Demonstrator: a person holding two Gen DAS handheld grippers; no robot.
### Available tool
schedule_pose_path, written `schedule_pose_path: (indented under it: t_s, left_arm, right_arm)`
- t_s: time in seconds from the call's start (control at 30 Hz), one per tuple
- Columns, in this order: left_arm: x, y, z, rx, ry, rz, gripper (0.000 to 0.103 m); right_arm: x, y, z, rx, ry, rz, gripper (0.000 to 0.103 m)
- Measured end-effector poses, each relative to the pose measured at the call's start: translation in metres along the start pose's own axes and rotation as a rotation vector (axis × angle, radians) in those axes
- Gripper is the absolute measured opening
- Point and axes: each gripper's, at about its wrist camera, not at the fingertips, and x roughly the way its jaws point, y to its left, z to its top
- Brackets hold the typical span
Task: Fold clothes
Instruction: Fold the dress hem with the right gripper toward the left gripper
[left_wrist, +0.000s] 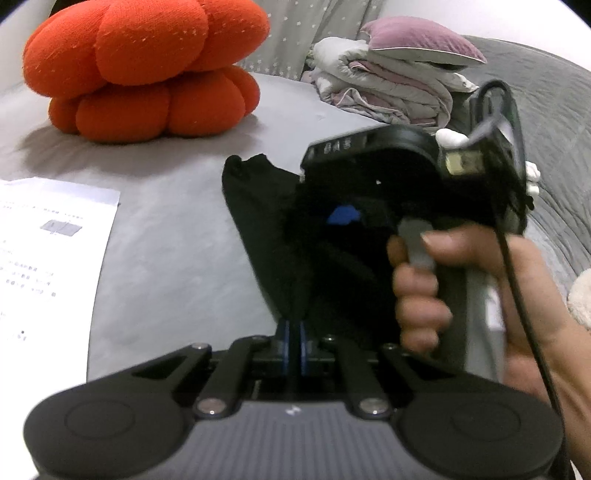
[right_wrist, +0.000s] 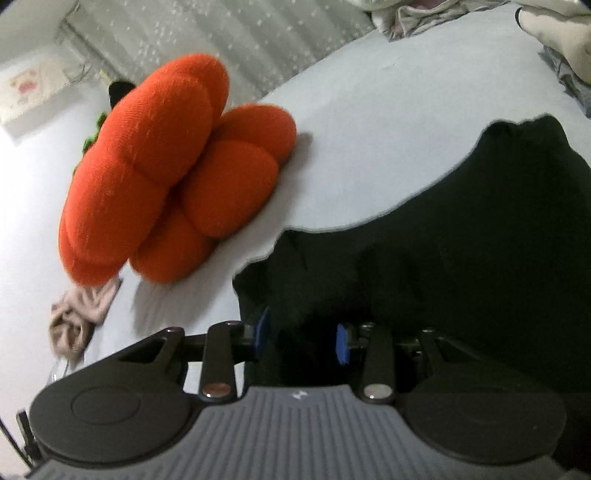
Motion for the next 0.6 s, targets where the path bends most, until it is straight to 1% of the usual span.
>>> schedule_pose_path:
  t_s: [0.03, 0.1, 0.17, 0.27, 0.47, 0.6]
  left_arm:
    - [0.000, 0.001, 0.000, -0.007, 0.000, -0.003, 0.005]
    - [-0.002, 0.002, 0.000, -0.011, -0.009, 0.000, 0.004]
    - [-0.004, 0.002, 0.001, -0.014, -0.021, 0.001, 0.004]
    - [-0.008, 0.000, 0.002, -0.012, -0.043, -0.006, 0.004]
    - [-0.012, -0.013, 0.002, 0.036, -0.064, -0.054, 0.004]
    - [-0.006, -0.023, -0.002, 0.080, -0.026, -0.088, 0.004]
  right_arm:
    - [0.003, 0.000, 0.002, 0.007, -0.014, -0.003, 0.010]
    - [0.001, 0.005, 0.008, -0.024, -0.031, 0.013, 0.010]
    - [-0.006, 0.012, 0.012, -0.076, -0.062, 0.028, 0.009]
    - [-0.018, 0.016, 0.016, -0.121, -0.098, 0.047, 0.009]
    - [-0.037, 0.000, 0.023, -0.131, -0.127, 0.075, 0.009]
    - [-0.045, -0.019, 0.024, -0.125, -0.123, 0.078, 0.009]
